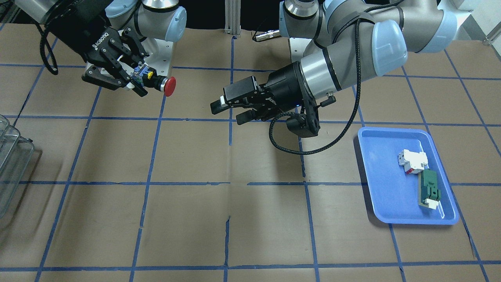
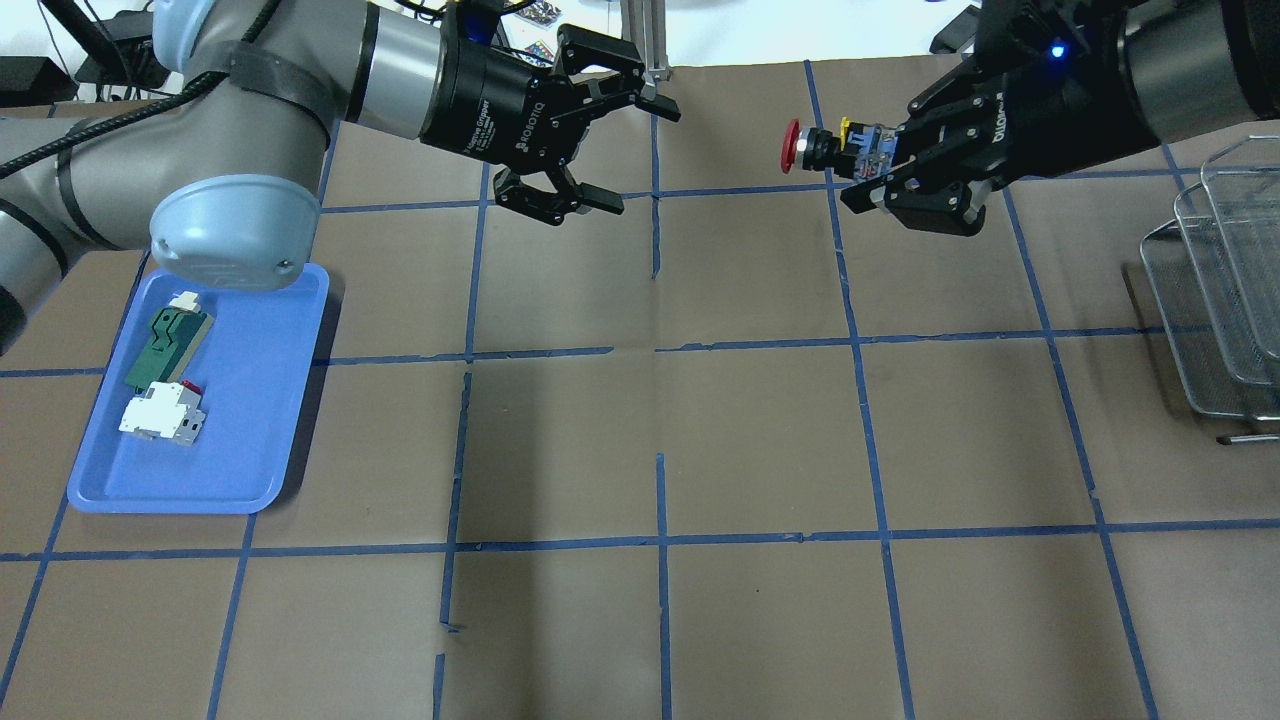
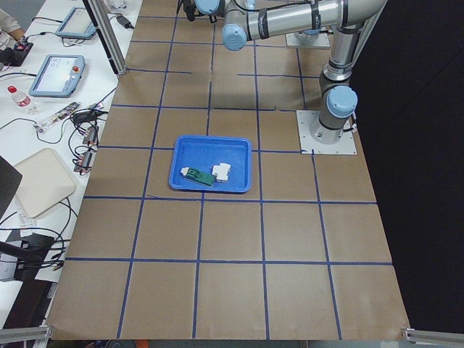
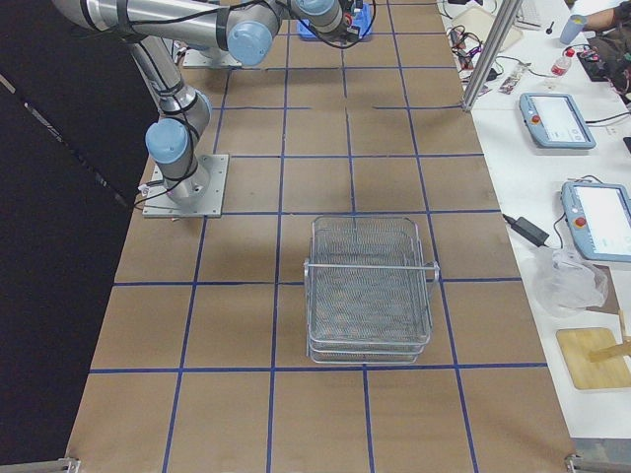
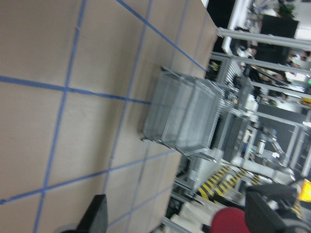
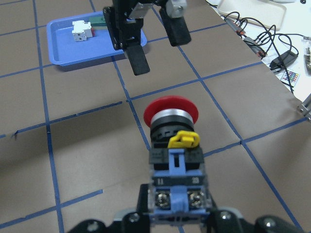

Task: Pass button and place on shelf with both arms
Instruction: 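Carry the button block with the right gripper over the wire mesh basket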

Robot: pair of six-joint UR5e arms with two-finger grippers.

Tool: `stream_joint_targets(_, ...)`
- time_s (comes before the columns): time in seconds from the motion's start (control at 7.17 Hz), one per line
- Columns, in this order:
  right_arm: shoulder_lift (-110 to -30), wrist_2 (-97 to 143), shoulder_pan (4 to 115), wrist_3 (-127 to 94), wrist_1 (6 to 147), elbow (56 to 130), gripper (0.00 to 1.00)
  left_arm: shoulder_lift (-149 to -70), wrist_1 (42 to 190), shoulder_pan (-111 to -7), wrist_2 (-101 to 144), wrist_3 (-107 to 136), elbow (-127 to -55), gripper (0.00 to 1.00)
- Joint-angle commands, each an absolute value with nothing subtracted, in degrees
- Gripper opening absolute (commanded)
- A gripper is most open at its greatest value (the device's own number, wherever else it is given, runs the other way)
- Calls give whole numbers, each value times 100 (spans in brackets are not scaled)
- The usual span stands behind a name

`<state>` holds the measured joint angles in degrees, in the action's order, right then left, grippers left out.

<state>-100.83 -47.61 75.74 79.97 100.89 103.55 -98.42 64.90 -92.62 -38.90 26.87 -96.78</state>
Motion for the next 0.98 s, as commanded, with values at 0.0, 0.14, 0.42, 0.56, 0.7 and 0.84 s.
stream_joint_targets(0.0, -10090, -4816, 6911, 8050, 10099, 10292, 0, -9800, 6696, -9333, -5773, 2760, -9502, 100)
stream_joint_targets(0.14, -10090, -4938, 6638, 8094, 10107, 10292, 0, -9774, 7263, -9369, -6679, 2621, -9292, 100)
stream_joint_targets(0.42, -10081, -4974, 5980, 8095, 10107, 10318, 0, -9573, 8598, -9378, -8054, 1579, -8757, 100)
stream_joint_targets(0.56, -10072, -5253, 5724, 8060, 10116, 10310, 0, -9415, 9231, -9378, -8312, 1373, -8388, 100)
stream_joint_targets(0.7, -10055, -5499, 5600, 8060, 10316, 10318, 0, -9396, 9698, -9378, -8967, 814, -8263, 100)
stream_joint_targets(0.84, -10055, -5850, 5381, 8016, 10440, 10327, 0, -9265, 9816, -9387, -9139, 704, -8270, 100)
